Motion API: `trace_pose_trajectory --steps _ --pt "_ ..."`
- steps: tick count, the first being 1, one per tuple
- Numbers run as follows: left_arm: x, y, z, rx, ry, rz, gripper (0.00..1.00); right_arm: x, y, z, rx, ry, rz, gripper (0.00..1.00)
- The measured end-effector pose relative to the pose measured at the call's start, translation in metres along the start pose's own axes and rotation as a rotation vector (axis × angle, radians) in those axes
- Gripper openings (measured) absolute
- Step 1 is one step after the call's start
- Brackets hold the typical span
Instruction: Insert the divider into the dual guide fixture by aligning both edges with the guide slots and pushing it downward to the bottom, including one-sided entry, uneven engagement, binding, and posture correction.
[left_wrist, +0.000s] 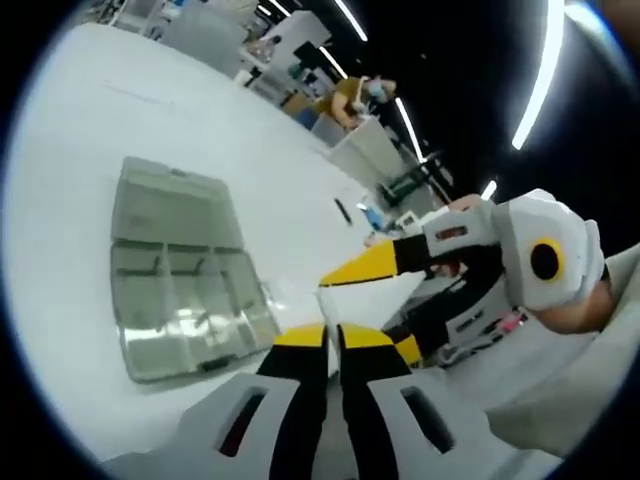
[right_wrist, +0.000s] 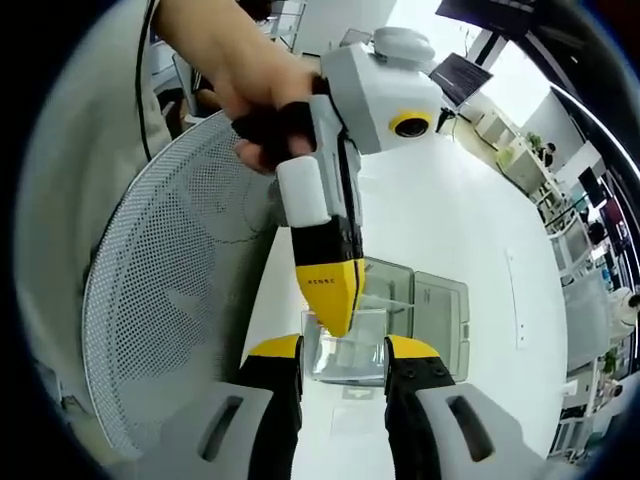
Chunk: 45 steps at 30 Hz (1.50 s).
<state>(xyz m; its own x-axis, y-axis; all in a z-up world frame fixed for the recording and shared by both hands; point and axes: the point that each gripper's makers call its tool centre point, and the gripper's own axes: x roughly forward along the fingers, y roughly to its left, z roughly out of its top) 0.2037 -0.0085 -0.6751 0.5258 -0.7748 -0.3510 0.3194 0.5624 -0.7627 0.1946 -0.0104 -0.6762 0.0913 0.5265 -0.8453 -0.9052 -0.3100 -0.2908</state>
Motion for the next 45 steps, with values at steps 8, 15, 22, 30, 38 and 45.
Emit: trace_pose_trajectory --steps 8,15,22,30,38,45 --pt "0.000 0.001 0.002 -0.052 -0.010 -0.009 0.00 0.000 -0.003 0.000 -0.010 0.006 -0.015 0.28" --pt "0.000 0.004 0.003 -0.066 -0.014 -0.010 0.00 -0.002 -0.006 0.001 -0.047 0.012 -0.026 0.24" --pt "-0.002 0.005 0.008 -0.043 -0.029 -0.014 0.00 -0.004 -0.012 0.002 -0.019 0.001 -0.042 0.31" --pt "-0.005 0.001 0.008 0.079 -0.039 -0.039 0.00 -0.009 -0.019 -0.002 0.012 -0.018 -0.017 0.25" --pt "-0.006 -0.004 0.009 0.206 -0.041 -0.065 0.00 -0.012 -0.021 -0.005 0.038 -0.037 0.027 0.21" --pt "-0.007 -0.004 0.007 0.298 -0.026 -0.067 0.00 -0.014 -0.018 -0.001 0.063 -0.068 0.087 0.19"
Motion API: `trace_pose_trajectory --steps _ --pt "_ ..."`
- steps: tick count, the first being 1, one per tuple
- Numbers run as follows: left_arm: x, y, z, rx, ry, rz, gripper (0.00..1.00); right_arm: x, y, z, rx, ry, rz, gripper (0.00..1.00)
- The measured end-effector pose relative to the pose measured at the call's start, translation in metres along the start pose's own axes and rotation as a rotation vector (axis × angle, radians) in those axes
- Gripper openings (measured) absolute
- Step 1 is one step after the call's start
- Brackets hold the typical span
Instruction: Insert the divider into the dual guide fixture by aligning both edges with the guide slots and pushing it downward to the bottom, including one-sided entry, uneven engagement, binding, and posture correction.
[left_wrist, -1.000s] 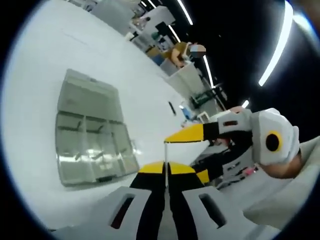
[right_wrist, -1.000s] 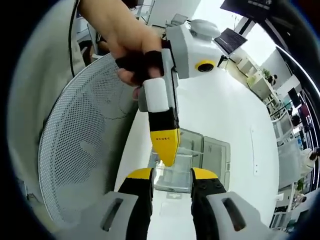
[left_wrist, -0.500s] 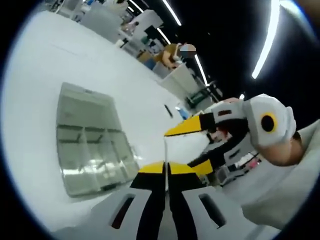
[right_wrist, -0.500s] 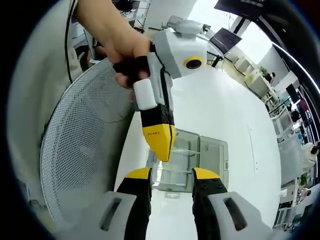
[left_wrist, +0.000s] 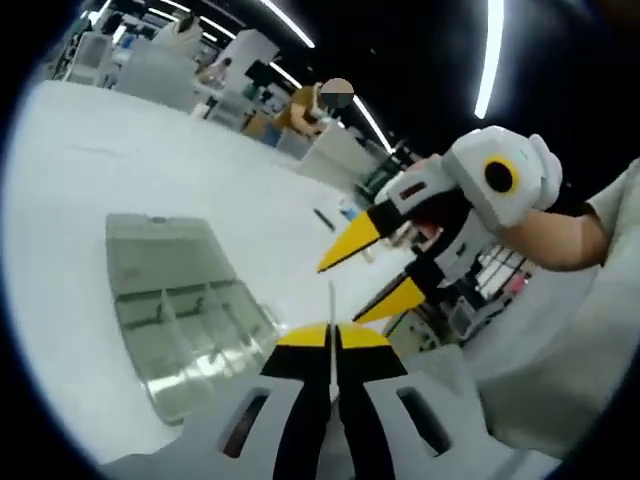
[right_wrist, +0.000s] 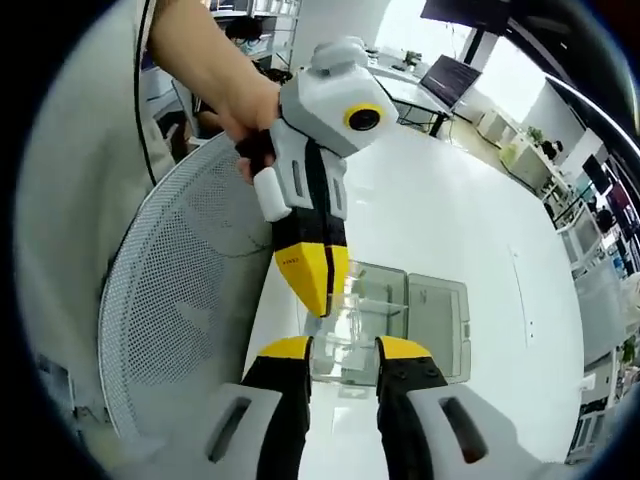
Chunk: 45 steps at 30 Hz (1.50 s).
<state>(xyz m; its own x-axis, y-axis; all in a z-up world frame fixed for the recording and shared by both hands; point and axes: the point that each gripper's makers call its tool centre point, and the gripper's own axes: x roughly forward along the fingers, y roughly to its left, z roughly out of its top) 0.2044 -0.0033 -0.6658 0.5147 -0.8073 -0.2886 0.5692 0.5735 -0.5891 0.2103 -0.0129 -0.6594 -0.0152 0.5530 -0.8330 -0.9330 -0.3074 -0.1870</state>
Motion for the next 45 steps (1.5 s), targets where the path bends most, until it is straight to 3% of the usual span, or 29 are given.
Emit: trace_pose_trajectory --steps 22,45 --pt "0.000 -0.010 -0.007 0.299 0.045 -0.036 0.00 0.004 0.017 0.001 0.007 0.005 0.197 0.07" --pt "0.002 -0.020 -0.010 0.426 0.060 -0.061 0.00 0.009 0.029 -0.001 0.025 0.030 0.305 0.00"
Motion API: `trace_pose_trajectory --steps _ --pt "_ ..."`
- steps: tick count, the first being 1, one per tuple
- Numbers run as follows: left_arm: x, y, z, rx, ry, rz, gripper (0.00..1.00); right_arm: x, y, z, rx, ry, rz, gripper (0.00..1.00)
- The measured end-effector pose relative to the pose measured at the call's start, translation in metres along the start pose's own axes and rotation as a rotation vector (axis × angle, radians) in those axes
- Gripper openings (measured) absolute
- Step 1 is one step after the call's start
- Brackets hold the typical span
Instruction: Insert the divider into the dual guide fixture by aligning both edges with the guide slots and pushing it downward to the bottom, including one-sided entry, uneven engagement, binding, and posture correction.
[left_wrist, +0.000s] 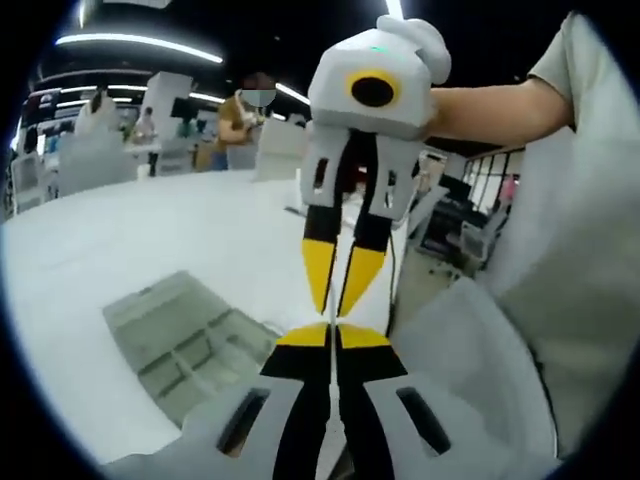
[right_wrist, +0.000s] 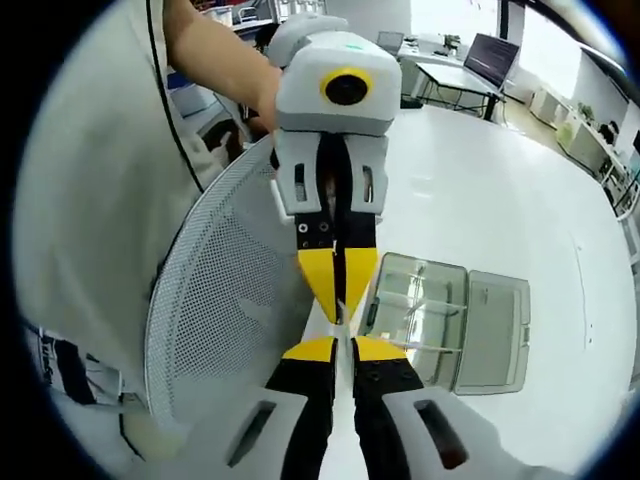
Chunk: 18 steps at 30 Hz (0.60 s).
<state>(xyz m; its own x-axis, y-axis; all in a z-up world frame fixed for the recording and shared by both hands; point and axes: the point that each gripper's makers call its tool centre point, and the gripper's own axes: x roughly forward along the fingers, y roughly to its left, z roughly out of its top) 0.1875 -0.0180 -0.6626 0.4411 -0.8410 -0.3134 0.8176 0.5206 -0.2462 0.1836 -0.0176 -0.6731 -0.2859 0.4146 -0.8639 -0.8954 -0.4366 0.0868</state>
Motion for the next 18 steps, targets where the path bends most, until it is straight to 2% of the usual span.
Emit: trace_pose_trajectory --steps 10,18 --pt "0.0012 -0.0071 0.0010 0.046 0.020 -0.008 0.00 0.0012 0.0042 -0.0011 0.008 0.020 0.029 0.00" --pt "0.0008 -0.0090 -0.0008 0.075 0.034 -0.020 0.00 0.0026 0.0082 -0.0014 0.046 0.033 0.050 0.00"
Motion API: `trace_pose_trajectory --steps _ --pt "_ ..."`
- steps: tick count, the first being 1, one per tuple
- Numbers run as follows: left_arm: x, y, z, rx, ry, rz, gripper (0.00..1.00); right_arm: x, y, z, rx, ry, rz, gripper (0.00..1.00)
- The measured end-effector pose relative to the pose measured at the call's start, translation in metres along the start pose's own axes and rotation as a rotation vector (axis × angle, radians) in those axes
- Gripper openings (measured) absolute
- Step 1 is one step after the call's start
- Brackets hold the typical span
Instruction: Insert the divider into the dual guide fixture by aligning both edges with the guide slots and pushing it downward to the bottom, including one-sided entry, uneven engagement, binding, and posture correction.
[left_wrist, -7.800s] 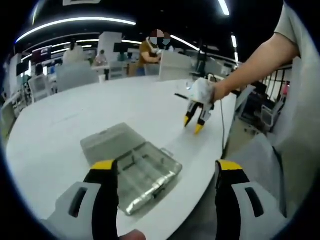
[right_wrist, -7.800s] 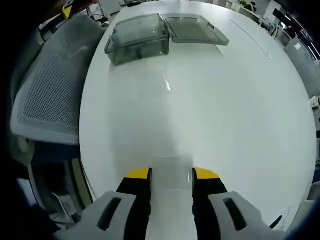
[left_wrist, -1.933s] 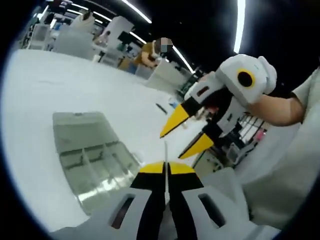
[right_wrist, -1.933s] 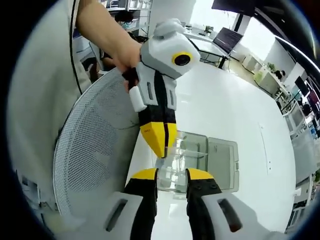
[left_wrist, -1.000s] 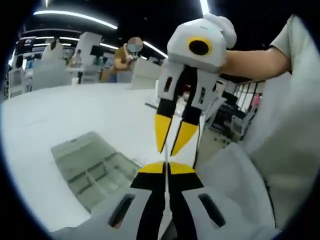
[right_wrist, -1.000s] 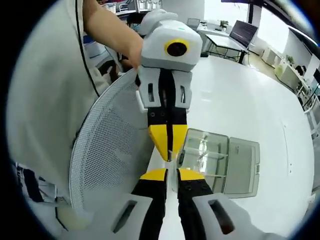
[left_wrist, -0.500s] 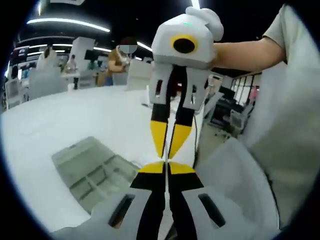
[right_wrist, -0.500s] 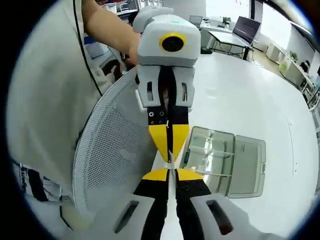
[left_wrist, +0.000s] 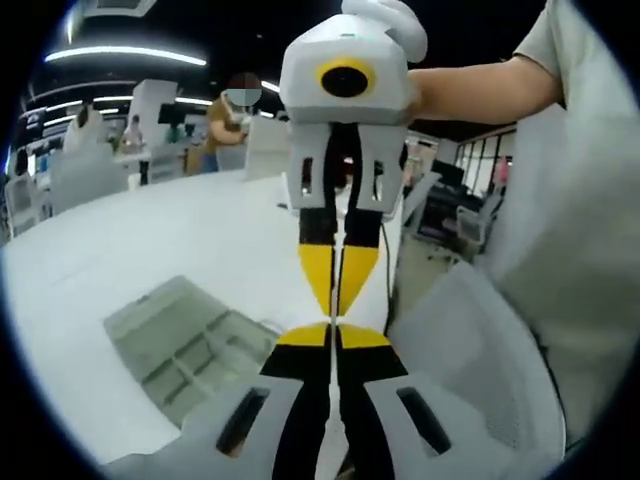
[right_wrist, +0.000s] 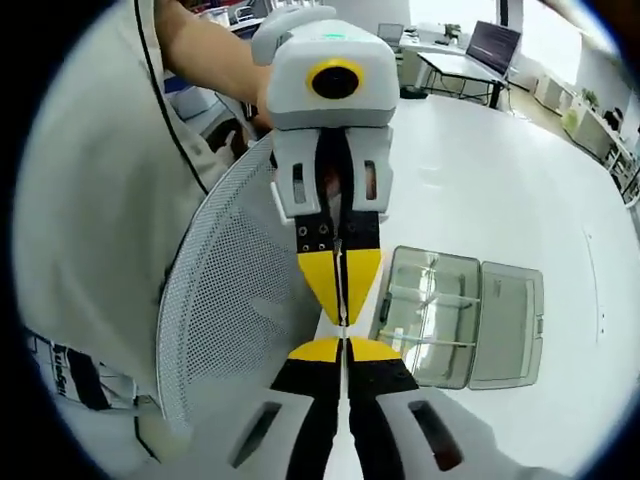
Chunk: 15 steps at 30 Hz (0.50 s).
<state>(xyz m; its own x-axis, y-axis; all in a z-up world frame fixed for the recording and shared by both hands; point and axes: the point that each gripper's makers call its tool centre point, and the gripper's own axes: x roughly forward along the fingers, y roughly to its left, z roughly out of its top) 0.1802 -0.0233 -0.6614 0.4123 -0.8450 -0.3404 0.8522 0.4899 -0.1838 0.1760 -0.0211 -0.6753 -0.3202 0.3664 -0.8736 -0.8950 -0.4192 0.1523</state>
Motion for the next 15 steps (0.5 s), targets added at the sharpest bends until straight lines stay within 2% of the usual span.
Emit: trace_pose_trajectory --steps 8,11,12,15 --pt "0.0016 -0.0006 -0.0047 -0.027 0.007 -0.005 0.01 0.0032 0.0026 -0.0022 0.145 0.003 0.031 0.00" --pt "0.0021 0.0004 -0.0055 -0.021 0.009 0.002 0.01 0.0037 0.0018 -0.0022 0.152 0.006 0.030 0.00" --pt "0.0021 0.0003 -0.0054 -0.020 0.010 0.005 0.02 0.0036 0.0024 -0.0022 0.194 0.007 0.035 0.00" --pt "0.0014 0.0016 -0.0057 -0.024 0.012 0.013 0.03 0.0034 0.0016 -0.0010 0.246 -0.003 0.041 0.00"
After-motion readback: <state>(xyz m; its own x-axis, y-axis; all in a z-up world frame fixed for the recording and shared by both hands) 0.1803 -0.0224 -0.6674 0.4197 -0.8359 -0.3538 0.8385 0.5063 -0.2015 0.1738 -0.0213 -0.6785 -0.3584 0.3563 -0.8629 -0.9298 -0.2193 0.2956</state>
